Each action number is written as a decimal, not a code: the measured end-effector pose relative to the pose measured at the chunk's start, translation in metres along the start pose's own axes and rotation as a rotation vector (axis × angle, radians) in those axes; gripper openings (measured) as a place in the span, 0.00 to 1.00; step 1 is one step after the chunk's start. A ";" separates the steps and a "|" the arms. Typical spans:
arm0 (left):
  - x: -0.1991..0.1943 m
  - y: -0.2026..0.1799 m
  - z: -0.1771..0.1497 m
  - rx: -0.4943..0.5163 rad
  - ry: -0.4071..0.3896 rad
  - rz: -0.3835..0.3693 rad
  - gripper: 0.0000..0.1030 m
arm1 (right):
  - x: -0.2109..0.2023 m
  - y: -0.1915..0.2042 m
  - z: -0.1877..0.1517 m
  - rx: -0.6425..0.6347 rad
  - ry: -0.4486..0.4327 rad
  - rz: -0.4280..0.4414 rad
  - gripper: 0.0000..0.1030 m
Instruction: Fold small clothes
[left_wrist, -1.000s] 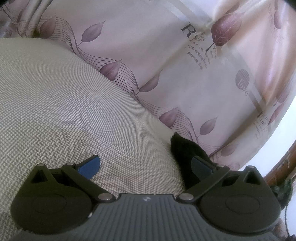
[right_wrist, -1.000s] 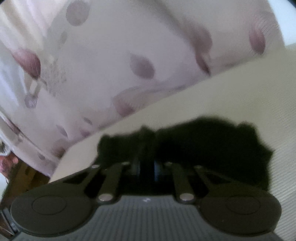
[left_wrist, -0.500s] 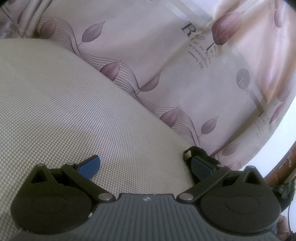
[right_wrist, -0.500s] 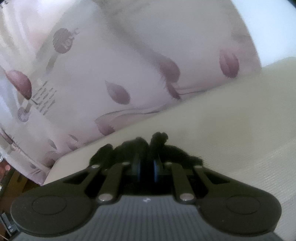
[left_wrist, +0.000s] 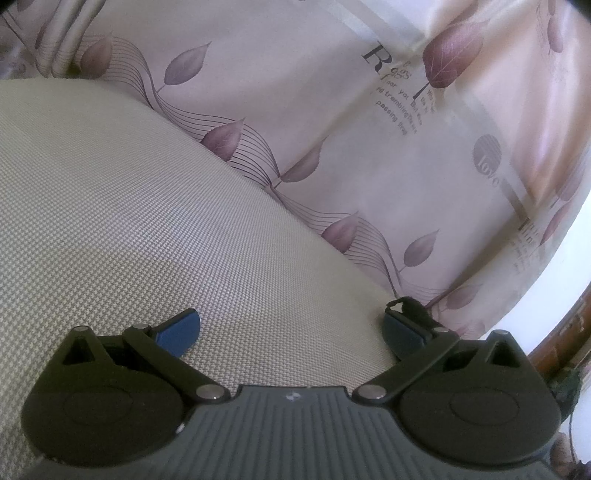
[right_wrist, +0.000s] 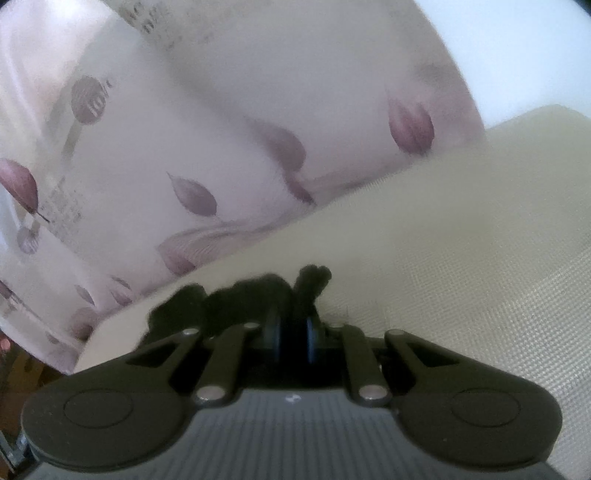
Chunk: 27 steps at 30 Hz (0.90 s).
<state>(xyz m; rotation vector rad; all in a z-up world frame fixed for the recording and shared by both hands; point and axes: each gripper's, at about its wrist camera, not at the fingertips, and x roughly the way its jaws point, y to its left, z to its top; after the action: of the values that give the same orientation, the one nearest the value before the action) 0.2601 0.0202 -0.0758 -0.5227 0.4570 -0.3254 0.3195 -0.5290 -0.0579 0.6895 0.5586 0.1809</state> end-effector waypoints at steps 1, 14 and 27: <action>0.000 0.000 0.000 0.001 -0.001 0.003 1.00 | 0.004 -0.001 -0.001 -0.008 0.013 -0.011 0.13; -0.007 -0.072 -0.026 0.220 0.037 -0.113 1.00 | -0.074 0.033 -0.059 -0.103 -0.040 0.181 0.22; 0.007 -0.117 -0.075 0.316 0.130 -0.157 1.00 | -0.045 0.067 -0.092 -0.322 0.091 0.107 0.10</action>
<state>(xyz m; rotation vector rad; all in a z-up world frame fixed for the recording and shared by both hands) 0.2080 -0.1087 -0.0730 -0.2298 0.4801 -0.5737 0.2338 -0.4421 -0.0534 0.3991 0.5643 0.3953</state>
